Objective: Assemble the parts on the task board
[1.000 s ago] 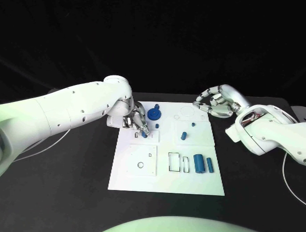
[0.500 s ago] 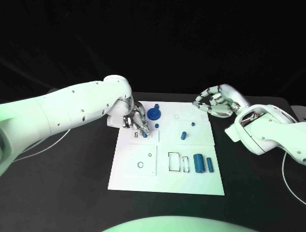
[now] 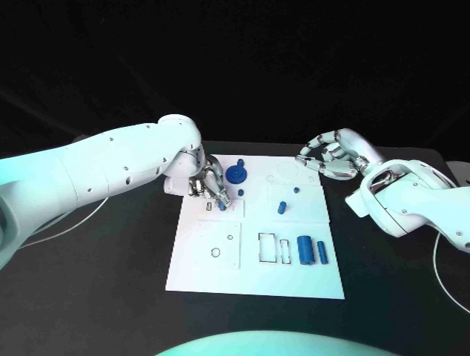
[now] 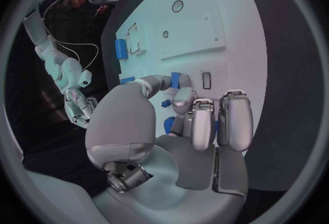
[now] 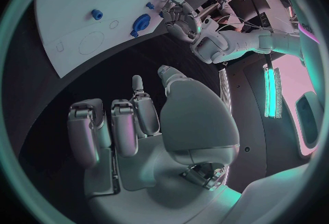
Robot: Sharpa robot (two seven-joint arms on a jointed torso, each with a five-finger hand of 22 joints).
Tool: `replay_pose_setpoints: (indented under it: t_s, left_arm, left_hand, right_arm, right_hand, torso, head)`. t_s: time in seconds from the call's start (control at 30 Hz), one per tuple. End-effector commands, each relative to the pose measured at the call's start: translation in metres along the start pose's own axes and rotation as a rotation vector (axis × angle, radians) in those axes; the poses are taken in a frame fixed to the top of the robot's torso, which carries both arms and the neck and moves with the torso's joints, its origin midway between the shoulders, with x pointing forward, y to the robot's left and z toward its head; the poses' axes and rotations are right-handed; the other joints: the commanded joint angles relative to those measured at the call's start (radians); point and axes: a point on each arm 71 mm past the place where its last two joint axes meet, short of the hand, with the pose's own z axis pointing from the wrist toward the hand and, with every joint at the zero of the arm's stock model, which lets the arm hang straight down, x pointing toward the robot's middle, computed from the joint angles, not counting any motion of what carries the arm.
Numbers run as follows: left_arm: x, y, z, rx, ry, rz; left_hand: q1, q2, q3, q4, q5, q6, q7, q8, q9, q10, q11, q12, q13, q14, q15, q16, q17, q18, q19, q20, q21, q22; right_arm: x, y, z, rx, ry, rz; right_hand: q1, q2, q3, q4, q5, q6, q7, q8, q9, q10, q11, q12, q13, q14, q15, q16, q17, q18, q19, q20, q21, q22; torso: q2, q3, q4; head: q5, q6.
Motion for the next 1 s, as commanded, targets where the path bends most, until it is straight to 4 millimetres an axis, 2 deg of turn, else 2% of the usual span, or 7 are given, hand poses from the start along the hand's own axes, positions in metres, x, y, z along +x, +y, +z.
replay_pose_setpoints:
  t_s: [0.03,0.27,0.33,0.43,0.47,0.6,1.0]
  left_arm:
    - [0.0183,0.0006,0.0133,-0.012,0.074,0.028]
    - [0.0171,0.0034,0.0132,-0.027,0.066,0.040]
    - [0.0169,0.0037,0.0132,-0.030,0.063,0.045]
    - [0.0166,0.0038,0.0131,-0.036,0.056,0.053]
    - [0.0165,0.0038,0.0131,-0.038,0.055,0.054]
    - [0.0161,0.0039,0.0131,-0.041,0.047,0.057]
    - [0.0143,0.0045,0.0128,-0.046,0.022,0.056]
  left_hand:
    - [0.006,0.018,0.197,-0.202,-0.002,-0.013,-0.003,-0.004,0.000,-0.006,0.001,-0.003,0.000,0.101,-0.008,0.001,0.254,-0.004,0.032,-0.007,-0.002,0.041]
    - [0.010,0.028,0.192,-0.208,-0.027,-0.014,-0.001,-0.011,-0.003,-0.008,0.003,-0.004,0.001,0.100,-0.007,-0.001,0.251,-0.003,0.031,-0.007,-0.005,0.037]
    - [0.011,0.039,0.188,-0.210,-0.067,-0.018,0.001,-0.020,-0.006,-0.011,0.005,-0.006,0.002,0.100,-0.005,-0.002,0.250,-0.002,0.029,-0.006,-0.008,0.034]
    - [0.016,0.059,0.194,-0.220,-0.171,-0.022,0.007,-0.045,-0.016,-0.024,0.011,-0.017,-0.013,0.100,-0.001,-0.002,0.250,-0.002,0.028,-0.003,-0.010,0.032]
    - [0.019,0.070,0.197,-0.225,-0.228,-0.025,0.011,-0.060,-0.023,-0.032,0.014,-0.027,-0.028,0.100,0.002,-0.002,0.249,-0.002,0.028,-0.002,-0.011,0.031]
    - [0.018,0.090,0.198,-0.232,-0.320,-0.024,0.017,-0.089,-0.033,-0.033,0.019,-0.025,-0.023,0.100,0.008,-0.002,0.250,-0.001,0.027,0.004,-0.013,0.031]
    - [0.014,0.108,0.197,-0.236,-0.368,-0.024,0.021,-0.110,-0.037,-0.040,0.024,-0.029,-0.029,0.100,0.012,-0.001,0.251,0.000,0.026,0.008,-0.016,0.027]
  right_arm:
    - [0.0007,0.0014,-0.0002,-0.015,0.004,-0.012]
    - [0.0004,0.0011,-0.0004,-0.015,0.004,-0.013]
    - [0.0004,0.0011,-0.0004,-0.015,0.004,-0.013]
    - [0.0003,0.0011,-0.0004,-0.015,0.003,-0.014]
    - [0.0003,0.0011,-0.0004,-0.015,0.003,-0.014]
    - [0.0002,0.0009,-0.0005,-0.015,0.003,-0.014]
    - [0.0000,0.0008,-0.0007,-0.014,0.003,-0.014]
  right_hand:
    - [-0.002,-0.009,0.009,0.001,0.005,-0.003,0.000,0.006,0.001,0.000,-0.008,-0.003,0.103,0.090,-0.006,-0.004,0.205,-0.012,0.101,-0.006,-0.004,0.258]
    - [-0.002,-0.009,0.009,0.001,0.005,-0.003,0.000,0.006,0.001,0.000,-0.008,-0.003,0.103,0.090,-0.006,-0.004,0.205,-0.012,0.101,-0.006,-0.004,0.258]
    - [-0.002,-0.009,0.009,0.001,0.005,-0.003,0.000,0.006,0.001,0.000,-0.008,-0.003,0.103,0.090,-0.006,-0.004,0.205,-0.012,0.101,-0.006,-0.004,0.258]
    - [-0.001,-0.010,0.009,0.001,0.005,-0.003,0.000,0.006,0.002,0.000,-0.008,-0.003,0.103,0.090,-0.006,-0.004,0.204,-0.012,0.101,-0.006,-0.004,0.258]
    - [-0.001,-0.010,0.009,0.001,0.005,-0.003,0.000,0.006,0.002,0.000,-0.008,-0.003,0.103,0.090,-0.006,-0.004,0.204,-0.012,0.101,-0.006,-0.004,0.258]
    - [-0.001,-0.010,0.009,0.001,0.005,-0.003,0.000,0.006,0.002,0.000,-0.008,-0.003,0.103,0.090,-0.006,-0.004,0.204,-0.012,0.101,-0.006,-0.004,0.258]
    - [-0.001,-0.010,0.009,0.001,0.005,-0.003,0.000,0.006,0.002,0.000,-0.008,-0.003,0.103,0.090,-0.006,-0.004,0.204,-0.012,0.101,-0.006,-0.004,0.258]
  torso:
    - [0.000,0.0001,0.0005]
    - [0.000,-0.0006,0.0012]
    - [0.000,-0.0007,0.0013]
    - [0.000,-0.0014,0.0013]
    - [0.000,-0.0010,0.0008]
    - [0.000,-0.0012,0.0006]
    - [0.000,-0.0001,0.0001]
  head:
    - [0.000,-0.001]
    - [0.000,-0.002]
    - [-0.001,-0.002]
    - [0.000,-0.001]
    - [0.000,-0.002]
    - [0.000,-0.001]
    - [-0.001,0.000]
